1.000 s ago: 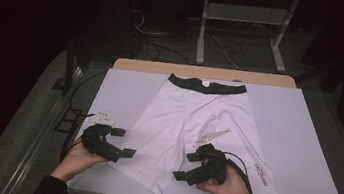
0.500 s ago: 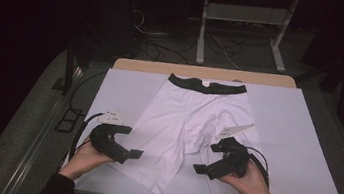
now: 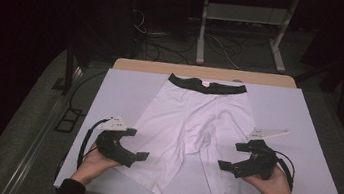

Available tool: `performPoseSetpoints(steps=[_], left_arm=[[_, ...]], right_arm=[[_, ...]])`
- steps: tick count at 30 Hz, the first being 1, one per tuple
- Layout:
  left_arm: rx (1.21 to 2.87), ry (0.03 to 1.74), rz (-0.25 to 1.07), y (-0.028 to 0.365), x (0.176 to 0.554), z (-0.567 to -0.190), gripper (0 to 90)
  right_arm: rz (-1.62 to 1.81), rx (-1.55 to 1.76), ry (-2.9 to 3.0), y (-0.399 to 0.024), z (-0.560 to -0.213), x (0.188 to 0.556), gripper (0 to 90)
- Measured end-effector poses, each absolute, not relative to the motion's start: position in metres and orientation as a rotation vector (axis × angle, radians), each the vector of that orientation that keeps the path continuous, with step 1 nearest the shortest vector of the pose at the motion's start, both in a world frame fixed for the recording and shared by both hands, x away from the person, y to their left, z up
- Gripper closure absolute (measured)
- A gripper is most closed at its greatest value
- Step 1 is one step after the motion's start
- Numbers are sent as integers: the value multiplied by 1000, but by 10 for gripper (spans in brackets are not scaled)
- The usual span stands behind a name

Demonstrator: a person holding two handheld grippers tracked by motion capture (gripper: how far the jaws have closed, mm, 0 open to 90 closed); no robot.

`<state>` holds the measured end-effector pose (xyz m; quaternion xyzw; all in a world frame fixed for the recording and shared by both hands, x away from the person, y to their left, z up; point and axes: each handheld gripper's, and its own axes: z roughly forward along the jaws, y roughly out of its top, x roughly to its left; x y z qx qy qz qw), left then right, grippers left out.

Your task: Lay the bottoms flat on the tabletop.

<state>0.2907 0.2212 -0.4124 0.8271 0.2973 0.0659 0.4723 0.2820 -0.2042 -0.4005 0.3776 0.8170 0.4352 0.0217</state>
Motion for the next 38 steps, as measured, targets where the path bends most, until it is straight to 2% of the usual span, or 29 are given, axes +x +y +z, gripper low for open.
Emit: performPoseSetpoints(steps=[20,38], left_arm=[[1947,802,271,238,281,-428,0],[1931,814,269,243,281,-428,0]], right_arm=[[1390,1244,2345,-260,-420,266,0],[1382,1274,2202,-292,-434,255,0]])
